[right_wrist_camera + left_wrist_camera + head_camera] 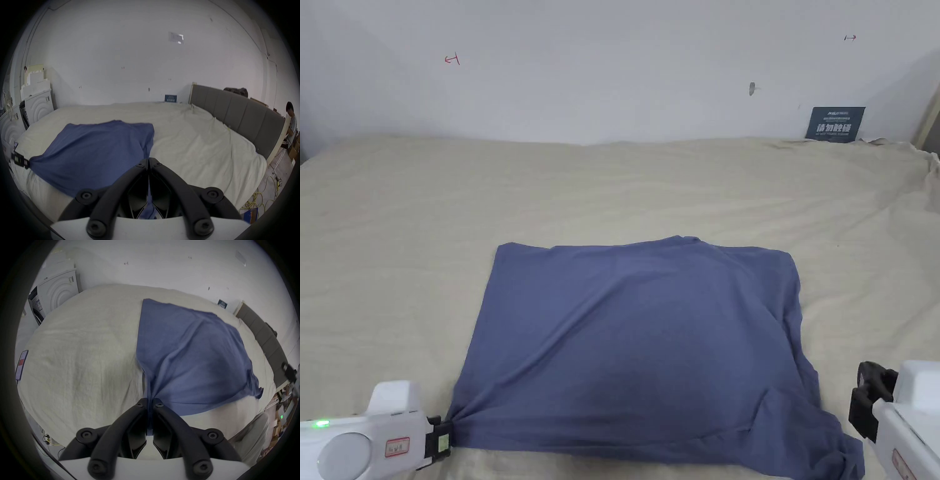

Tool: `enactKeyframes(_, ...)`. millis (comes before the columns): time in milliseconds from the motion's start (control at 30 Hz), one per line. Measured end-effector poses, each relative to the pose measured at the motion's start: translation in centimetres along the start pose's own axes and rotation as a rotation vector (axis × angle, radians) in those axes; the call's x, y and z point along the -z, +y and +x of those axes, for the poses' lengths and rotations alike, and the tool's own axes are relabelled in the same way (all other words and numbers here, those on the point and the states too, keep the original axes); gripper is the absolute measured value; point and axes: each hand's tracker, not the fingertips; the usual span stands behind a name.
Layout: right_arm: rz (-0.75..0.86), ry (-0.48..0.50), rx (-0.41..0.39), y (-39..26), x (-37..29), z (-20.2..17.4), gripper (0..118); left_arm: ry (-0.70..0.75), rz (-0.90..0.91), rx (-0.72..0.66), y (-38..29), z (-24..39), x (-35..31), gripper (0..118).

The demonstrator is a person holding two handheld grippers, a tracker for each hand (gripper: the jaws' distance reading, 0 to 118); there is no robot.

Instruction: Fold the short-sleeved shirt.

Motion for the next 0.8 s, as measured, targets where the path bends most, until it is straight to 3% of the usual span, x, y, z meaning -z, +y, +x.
enactKeyframes(167, -0.187, 0.050, 0.064, -2.8, 1.7, 1.4, 1, -0.017, 0.011, 0.004, 1.0, 0.4, -0.4, 2)
enactKeyframes(233, -0.266, 0.071, 0.105, -4.0, 2.5, 1.8, 8, -0.017, 0.017, 0.013, 0.9, 0.7, -0.5, 2)
enactKeyframes(267, -0.300, 0.075, 0.117, -4.5, 2.6, 1.6, 23, -0.018, 0.012, 0.018, 0.9, 0.7, -0.5, 2)
enactKeyframes(300, -0.322, 0.092, 0.133, -4.9, 2.9, 1.6, 45, -0.018, 0.011, 0.022, 0.9, 0.7, -0.5, 2)
enactKeyframes(333, -0.335, 0.098, 0.158, -5.4, 3.2, 1.7, 75, -0.017, 0.010, 0.024, 0.8, 0.9, -0.5, 2)
enactKeyframes(367, -0.350, 0.098, 0.164, -5.8, 3.6, 1.8, 92, -0.015, 0.008, 0.026, 0.7, 0.9, -0.5, 2)
enactKeyframes(400, -0.367, 0.099, 0.172, -6.0, 3.5, 1.3, 101, -0.016, 0.006, 0.027, 0.7, 0.8, -0.4, 2)
enactKeyframes(433, -0.374, 0.100, 0.168, -6.3, 3.7, 1.2, 103, -0.016, 0.006, 0.024, 0.7, 0.8, -0.5, 2)
enactKeyframes(600, -0.434, 0.085, 0.152, -7.4, 5.1, 0.9, 100, -0.016, 0.002, 0.025, 0.4, 0.8, -0.5, 2)
enactKeyframes(667, -0.443, 0.081, 0.142, -7.6, 5.2, 0.3, 80, -0.016, 0.001, 0.026, 0.3, 0.8, -0.5, 2)
enactKeyframes(733, -0.466, 0.080, 0.125, -7.9, 5.7, -0.1, 53, -0.018, -0.002, 0.024, 0.3, 0.9, -0.5, 2)
enactKeyframes(800, -0.491, 0.091, 0.113, -8.4, 6.0, -0.3, 42, -0.018, -0.003, 0.023, 0.2, 1.0, -0.4, 2)
